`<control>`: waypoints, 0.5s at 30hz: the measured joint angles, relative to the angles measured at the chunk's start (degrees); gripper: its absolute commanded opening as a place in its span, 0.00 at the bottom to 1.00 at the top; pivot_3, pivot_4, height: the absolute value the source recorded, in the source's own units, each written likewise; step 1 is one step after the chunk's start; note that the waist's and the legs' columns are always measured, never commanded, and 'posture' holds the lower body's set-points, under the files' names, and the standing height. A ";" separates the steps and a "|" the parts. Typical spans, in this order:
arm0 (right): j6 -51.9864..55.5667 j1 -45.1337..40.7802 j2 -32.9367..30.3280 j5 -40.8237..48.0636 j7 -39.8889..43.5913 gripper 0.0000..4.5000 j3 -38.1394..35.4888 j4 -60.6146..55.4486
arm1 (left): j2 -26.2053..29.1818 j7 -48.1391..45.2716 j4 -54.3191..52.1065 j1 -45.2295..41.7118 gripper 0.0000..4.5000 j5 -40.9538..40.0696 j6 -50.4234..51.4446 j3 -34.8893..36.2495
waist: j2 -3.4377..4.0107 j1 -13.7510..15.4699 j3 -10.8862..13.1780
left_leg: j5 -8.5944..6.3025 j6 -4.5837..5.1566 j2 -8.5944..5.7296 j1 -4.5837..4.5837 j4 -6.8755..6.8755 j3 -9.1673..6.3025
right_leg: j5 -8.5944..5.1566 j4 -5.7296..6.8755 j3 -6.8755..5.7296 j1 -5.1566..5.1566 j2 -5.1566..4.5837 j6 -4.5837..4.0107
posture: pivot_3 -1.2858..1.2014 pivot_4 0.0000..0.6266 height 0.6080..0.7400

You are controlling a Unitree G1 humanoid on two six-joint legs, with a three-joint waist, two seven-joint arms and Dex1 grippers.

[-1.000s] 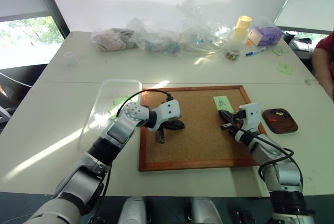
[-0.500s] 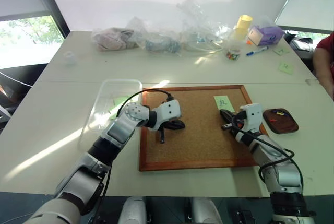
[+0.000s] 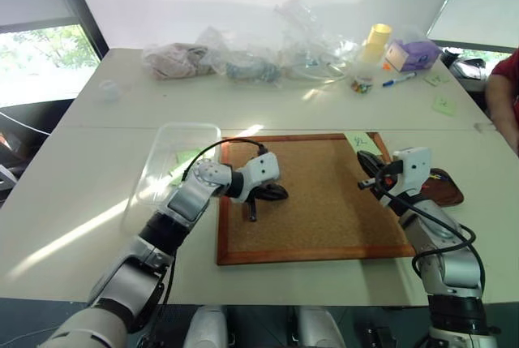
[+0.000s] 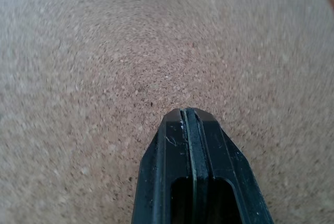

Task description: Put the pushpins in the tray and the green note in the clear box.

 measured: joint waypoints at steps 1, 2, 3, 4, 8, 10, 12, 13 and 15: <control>0.00 0.19 -0.05 -0.01 0.07 0.00 0.00 -0.36 | -0.58 -0.51 0.06 -0.71 0.23 -1.95 1.51 1.39 | -0.01 -0.06 0.01 | 0.00 0.00 0.00 -0.08 0.00 0.00 | 0.00 0.00 0.00 -0.09 0.01 0.00 | 0.52 0.24 0.98; 0.01 0.41 -0.22 -0.03 0.17 0.00 0.00 -0.85 | -1.16 -1.20 0.03 -2.13 0.32 -4.44 3.66 3.11 | -0.01 -0.10 0.02 | 0.01 -0.01 0.00 -0.24 0.01 -0.01 | 0.02 0.02 0.00 -0.24 0.03 0.03 | 0.52 0.24 0.98; 0.01 0.47 -0.51 -0.03 0.32 0.00 0.00 -1.20 | -1.55 -1.70 -0.20 -3.76 0.44 -6.83 5.69 4.92 | -0.01 -0.14 0.03 | 0.01 -0.01 0.00 -0.31 0.00 -0.01 | 0.07 0.02 -0.01 -0.31 0.05 0.13 | 0.52 0.24 0.98; 0.03 0.55 -0.74 -0.04 0.39 0.00 0.00 -1.63 | -1.77 -1.94 -0.67 -4.95 0.55 -8.40 7.10 6.38 | 0.00 -0.15 0.03 | 0.02 -0.02 -0.01 -0.33 0.00 -0.02 | 0.09 0.02 -0.03 -0.34 0.07 0.16 | 0.52 0.24 0.98; 0.20 1.57 -2.27 -0.04 0.43 0.00 -0.73 -5.32 | -4.78 -1.38 -0.69 -11.05 0.96 -15.21 13.71 11.60 | 0.00 -0.12 0.04 | 0.02 -0.03 -0.03 -0.38 0.01 -0.06 | 0.07 0.00 -0.07 -0.34 0.09 0.25 | 0.52 0.24 0.98; 0.53 2.11 -3.63 -0.04 0.41 0.00 -1.13 -7.83 | -7.90 2.72 3.80 -15.31 1.00 -17.05 17.66 14.46 | -0.02 0.12 0.06 | 0.02 -0.02 -0.11 -0.43 0.07 -0.17 | 0.06 -0.01 -0.07 -0.31 0.08 0.27 | 0.52 0.24 0.98; 1.04 2.69 -4.24 -0.02 0.37 0.00 -1.58 -10.67 | -10.94 8.24 10.08 -19.49 1.00 -18.26 22.47 17.90 | -0.07 -0.03 0.08 | 0.02 -0.02 -0.18 -0.46 0.07 -0.30 | 0.06 -0.03 -0.07 -0.29 0.07 0.28 | 0.52 0.24 0.98; 1.36 2.86 -4.47 0.00 0.36 0.00 -1.62 -11.79 | -12.31 10.71 13.27 -21.34 1.00 -19.22 24.84 19.99 | -0.09 -0.07 0.09 | 0.02 -0.01 -0.22 -0.51 0.08 -0.40 | 0.05 -0.03 -0.07 -0.29 0.07 0.30 | 0.52 0.24 0.98; 2.12 3.64 -5.57 -0.02 0.35 0.00 -1.68 -14.28 | -15.42 15.54 21.44 -25.78 1.00 -22.82 30.55 26.08 | -0.12 -0.13 0.12 | 0.02 -0.02 -0.27 -0.59 0.08 -0.56 | -0.01 -0.02 -0.09 -0.30 0.08 0.40 | 0.52 0.24 0.98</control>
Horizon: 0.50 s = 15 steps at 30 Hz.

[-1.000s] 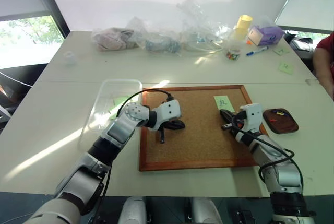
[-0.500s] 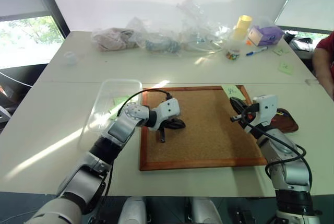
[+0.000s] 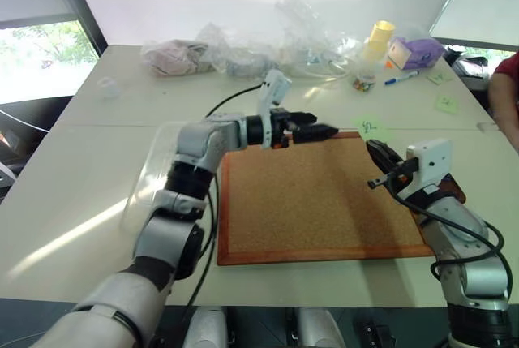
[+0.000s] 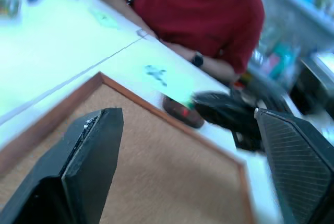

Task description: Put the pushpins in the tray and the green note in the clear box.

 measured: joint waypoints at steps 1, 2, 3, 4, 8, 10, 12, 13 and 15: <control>0.50 0.26 -0.49 -0.02 0.02 0.00 -0.01 -1.10 | -1.06 1.78 3.35 -1.90 1.00 -1.55 1.68 2.62 | -0.05 -0.06 0.04 | 0.00 0.00 -0.03 -0.02 -0.02 -0.08 | -0.01 0.00 -0.01 -0.02 0.01 0.03 | 0.52 0.24 0.98; 0.78 0.44 -0.72 -0.04 -0.04 0.00 -0.02 -2.25 | -2.01 3.40 6.93 -3.91 1.00 -3.15 2.84 5.38 | -0.12 -0.05 0.09 | 0.00 0.00 -0.22 -0.04 -0.04 -0.34 | -0.01 0.01 -0.01 -0.02 0.02 0.06 | 0.52 0.24 0.98; 1.22 0.53 -0.81 -0.05 -0.17 0.00 0.01 -3.58 | -2.91 4.89 10.17 -5.75 1.00 -4.19 3.09 7.57 | -0.15 -0.02 0.12 | 0.00 -0.01 -0.47 -0.05 -0.06 -0.64 | -0.01 0.01 -0.01 -0.02 0.06 0.07 | 0.52 0.24 0.98; 1.52 0.53 -0.83 -0.04 -0.30 0.00 0.03 -4.48 | -3.55 5.82 11.95 -6.79 1.00 -4.67 2.85 8.72 | -0.17 -0.05 0.13 | 0.00 -0.01 -0.47 -0.05 -0.08 -0.77 | -0.01 0.01 0.00 -0.02 0.06 0.07 | 0.52 0.24 0.98; 3.14 0.44 -0.84 -0.05 -1.27 0.00 0.07 -6.86 | -5.71 7.80 18.35 -8.66 1.00 -5.10 -0.37 11.25 | -0.18 0.00 0.15 | 0.01 -0.02 -0.49 -0.05 -0.08 -0.76 | -0.02 0.00 -0.01 -0.02 0.05 0.09 | 0.52 0.24 0.98; 3.66 0.48 -0.83 -0.05 -1.63 0.00 0.10 -7.76 | -6.23 7.59 19.71 -8.68 1.00 -5.10 -1.25 11.48 | -0.18 0.05 0.17 | 0.02 -0.03 -0.49 -0.06 -0.08 -0.76 | -0.02 0.01 0.00 -0.02 0.05 0.09 | 0.52 0.24 0.98; 4.12 0.57 -0.82 -0.04 -1.92 0.00 0.12 -8.62 | -7.11 7.38 20.56 -9.03 1.00 -5.10 -2.42 11.84 | -0.19 0.12 0.17 | 0.02 -0.04 -0.49 -0.06 -0.07 -0.76 | -0.02 0.01 -0.01 -0.02 0.05 0.08 | 0.52 0.24 0.98; 4.30 0.59 -0.77 -0.04 -2.01 0.00 0.20 -8.89 | -7.53 7.39 20.87 -9.29 1.00 -5.10 -2.99 12.02 | -0.20 0.19 0.18 | 0.02 -0.04 -0.51 -0.07 -0.07 -0.76 | -0.02 0.01 -0.01 -0.02 0.04 0.08 | 0.52 0.24 0.98; 4.55 1.01 -0.68 -0.04 -2.22 0.00 0.28 -9.72 | -8.39 8.02 22.32 -10.35 0.88 -5.11 -4.89 12.84 | -0.21 0.24 0.18 | 0.02 -0.03 -0.53 -0.08 -0.06 -0.76 | -0.02 -0.01 0.00 -0.01 0.02 0.07 | 0.52 0.24 0.98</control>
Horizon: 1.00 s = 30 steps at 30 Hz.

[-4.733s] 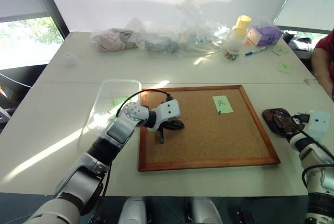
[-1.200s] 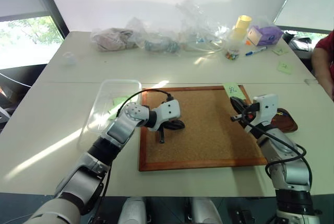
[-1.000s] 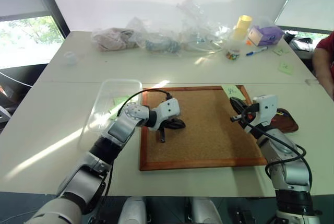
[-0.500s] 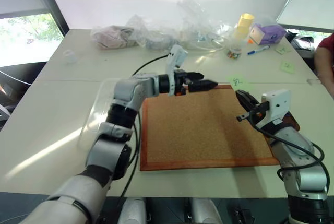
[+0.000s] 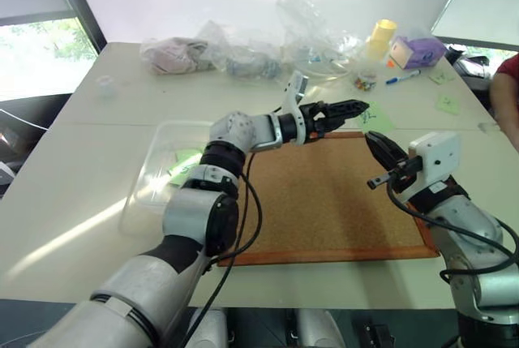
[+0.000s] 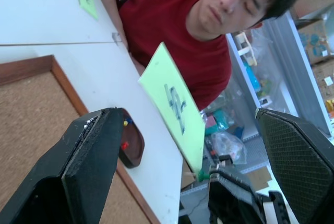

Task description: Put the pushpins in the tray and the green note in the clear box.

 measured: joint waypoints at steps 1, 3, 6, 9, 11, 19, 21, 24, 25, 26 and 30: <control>0.30 0.23 0.03 0.00 -0.09 0.00 0.05 -0.49 | -0.23 0.21 0.56 -0.33 0.81 -0.01 -0.79 0.37 | 0.00 -0.08 0.00 | 0.00 0.00 -0.01 0.00 0.00 0.00 | 0.00 -0.01 0.01 0.00 -0.01 0.00 | 0.52 0.24 0.98; 0.84 0.44 0.03 0.04 -0.33 0.00 0.11 -1.17 | -0.86 0.33 2.01 -0.71 0.63 0.00 -2.71 0.94 | 0.00 -0.11 0.00 | 0.00 0.00 -0.01 0.00 0.00 0.00 | 0.00 0.00 0.01 0.00 -0.01 0.00 | 0.52 0.24 0.98; 1.24 0.44 0.03 0.07 -0.52 0.00 0.14 -2.11 | -1.74 0.28 3.66 -0.72 0.32 0.41 -4.26 0.84 | 0.00 -0.13 0.00 | 0.00 0.00 -0.01 0.01 0.00 -0.01 | 0.00 0.01 0.00 0.00 0.00 0.00 | 0.52 0.24 0.98; 1.51 0.45 0.03 0.07 -0.63 0.00 0.14 -2.70 | -1.71 0.15 4.18 -0.74 0.01 0.94 -5.10 0.67 | 0.00 -0.17 0.00 | 0.00 0.00 -0.01 0.01 0.00 -0.01 | 0.00 0.01 0.00 0.00 0.00 -0.01 | 0.52 0.24 0.98; 1.78 0.44 0.03 0.08 -0.72 0.00 0.14 -2.78 | -1.71 0.02 4.23 -0.86 0.01 1.27 -5.23 0.53 | 0.00 -0.17 0.00 | 0.00 0.00 -0.01 0.01 0.00 -0.01 | 0.00 0.01 0.00 0.00 0.00 0.00 | 0.52 0.24 0.98; 2.60 0.45 0.29 0.19 -1.31 0.00 0.24 -3.22 | -1.79 -0.56 4.71 -0.92 0.01 4.69 -8.94 -2.07 | 0.00 -0.08 0.00 | 0.00 0.00 -0.01 0.00 0.00 0.00 | 0.00 0.01 0.00 0.00 0.00 0.00 | 0.52 0.24 0.98; 2.69 0.59 1.31 0.83 -1.89 0.00 0.18 -3.27 | -1.94 -1.49 4.61 -0.45 0.01 7.83 -12.45 -5.01 | 0.00 -0.08 0.00 | 0.00 0.00 -0.02 0.01 0.00 0.02 | 0.00 0.01 0.00 0.00 0.00 -0.01 | 0.52 0.24 0.98; 3.30 0.69 4.62 3.49 -4.32 0.00 -2.00 -4.60 | -1.56 -2.16 4.63 1.17 0.01 11.10 -15.41 -7.62 | 0.01 -0.10 -0.01 | 0.00 0.00 -0.01 0.01 0.00 0.01 | 0.00 0.03 0.00 0.00 0.00 -0.01 | 0.52 0.24 0.98; 3.57 0.69 5.20 4.46 -5.18 0.00 -3.00 -5.25 | -1.40 -2.36 4.63 1.58 0.01 11.44 -15.75 -7.76 | 0.01 -0.11 -0.01 | 0.00 0.00 -0.01 0.01 0.00 -0.01 | 0.00 0.03 0.00 0.00 0.00 -0.01 | 0.52 0.24 0.98; 3.70 0.69 5.74 5.50 -5.99 0.00 -4.13 -5.85 | -1.23 -2.50 4.63 1.94 0.01 11.69 -15.90 -7.77 | 0.01 -0.12 -0.01 | 0.00 0.00 -0.01 0.00 0.01 -0.01 | 0.00 0.03 0.00 0.00 0.00 -0.01 | 0.52 0.24 0.98; 5.27 1.01 8.26 11.31 -9.85 0.00 -9.44 -7.47 | -0.79 -2.67 4.55 2.29 0.01 11.14 -13.48 -6.78 | 0.01 0.10 -0.01 | 0.00 0.00 -0.01 -0.01 0.01 -0.03 | 0.00 0.02 0.00 0.01 -0.02 -0.01 | 0.52 0.24 0.98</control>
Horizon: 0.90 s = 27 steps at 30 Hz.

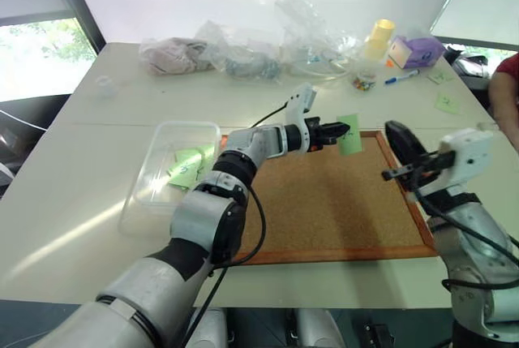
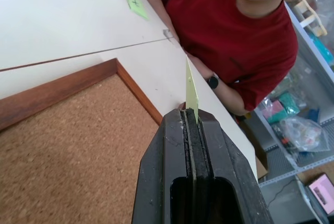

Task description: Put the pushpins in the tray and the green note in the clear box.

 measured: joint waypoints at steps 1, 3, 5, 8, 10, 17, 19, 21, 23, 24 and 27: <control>0.37 0.66 0.07 1.08 -0.67 0.00 -1.65 0.30 | 0.10 -0.10 -0.31 0.14 0.01 -0.51 1.20 0.42 | 0.00 0.09 0.00 | 0.00 0.00 0.00 0.00 0.00 0.00 | 0.00 -0.01 0.00 0.00 -0.01 0.00 | 0.52 0.24 0.98; 0.98 2.98 -0.46 1.80 -1.47 0.00 -5.81 3.27 | 0.73 -0.90 -2.45 1.20 0.01 -1.15 4.12 0.60 | 0.00 0.19 0.00 | -0.01 0.02 -0.01 0.00 0.00 0.03 | 0.00 -0.03 0.00 0.02 -0.02 0.00 | 0.52 0.24 0.98; 2.42 5.29 -2.27 1.11 -1.98 0.00 -8.70 8.83 | 1.78 -2.17 -6.21 3.41 0.01 -1.81 7.33 0.20 | 0.00 0.01 -0.01 | -0.01 0.02 -0.01 0.00 0.00 0.05 | 0.00 -0.03 0.02 0.02 -0.04 0.00 | 0.52 0.24 0.98; 4.32 6.33 -6.22 -1.22 -1.99 0.00 -10.87 19.40 | 3.24 -5.18 -16.01 9.56 0.01 -2.37 13.36 -2.86 | 0.05 -0.42 -0.03 | 0.00 0.02 0.00 0.06 0.00 0.05 | 0.00 0.04 0.04 0.02 -0.03 0.00 | 0.52 0.24 0.98; 4.03 5.67 -6.77 -1.72 -1.86 0.00 -11.56 23.17 | 3.32 -5.91 -20.14 11.94 0.01 -2.73 15.70 -4.34 | 0.07 -0.47 -0.03 | 0.02 -0.02 0.03 0.10 0.00 0.03 | 0.00 0.10 0.05 0.02 0.01 0.00 | 0.52 0.24 0.98; -0.42 -0.36 -9.96 -4.33 2.64 0.00 -9.99 38.65 | 2.52 -4.73 -35.29 18.33 0.01 -5.08 21.20 -7.21 | 0.17 -0.43 -0.07 | 0.03 -0.04 0.02 0.12 0.00 0.03 | 0.01 0.10 0.09 0.05 0.02 0.01 | 0.52 0.24 0.98; -0.97 -1.14 -10.24 -4.88 3.33 0.00 -9.65 40.77 | 2.53 -3.96 -36.42 19.27 0.01 -5.42 21.49 -7.52 | 0.20 -0.26 -0.08 | 0.04 -0.05 0.02 0.12 0.00 0.02 | 0.01 0.10 0.08 0.05 0.02 0.02 | 0.52 0.24 0.98; -1.10 -2.38 -10.26 -5.01 3.99 0.00 -9.26 42.90 | 2.52 -3.25 -37.10 20.22 0.01 -5.57 21.61 -7.73 | 0.19 -0.29 -0.08 | 0.09 -0.14 0.02 0.12 0.01 0.03 | 0.01 0.10 0.08 0.06 0.01 0.02 | 0.52 0.24 0.98; -1.13 -3.40 -10.26 -5.00 4.08 0.00 -9.26 44.70 | 2.45 -2.69 -37.10 20.60 0.01 -5.57 21.57 -7.92 | 0.19 -0.25 -0.07 | 0.15 -0.25 0.01 0.11 0.01 0.03 | 0.01 0.09 0.08 0.06 0.00 0.02 | 0.52 0.24 0.98; -1.15 -3.90 -10.27 -5.00 4.14 0.00 -9.27 45.28 | 2.50 -2.34 -37.08 20.66 0.01 -5.57 21.40 -7.98 | 0.19 -0.29 -0.07 | 0.18 -0.29 0.01 0.11 0.01 0.03 | 0.01 0.09 0.08 0.06 0.01 0.02 | 0.52 0.24 0.98; -1.17 -4.31 -10.25 -4.95 4.53 0.20 -9.27 45.73 | 2.37 -1.84 -37.04 20.65 0.00 -5.58 21.14 -8.06 | 0.20 -0.28 -0.08 | 0.18 -0.29 0.01 0.11 0.01 0.02 | 0.01 0.09 0.08 0.06 0.01 0.02 | 0.52 0.24 0.98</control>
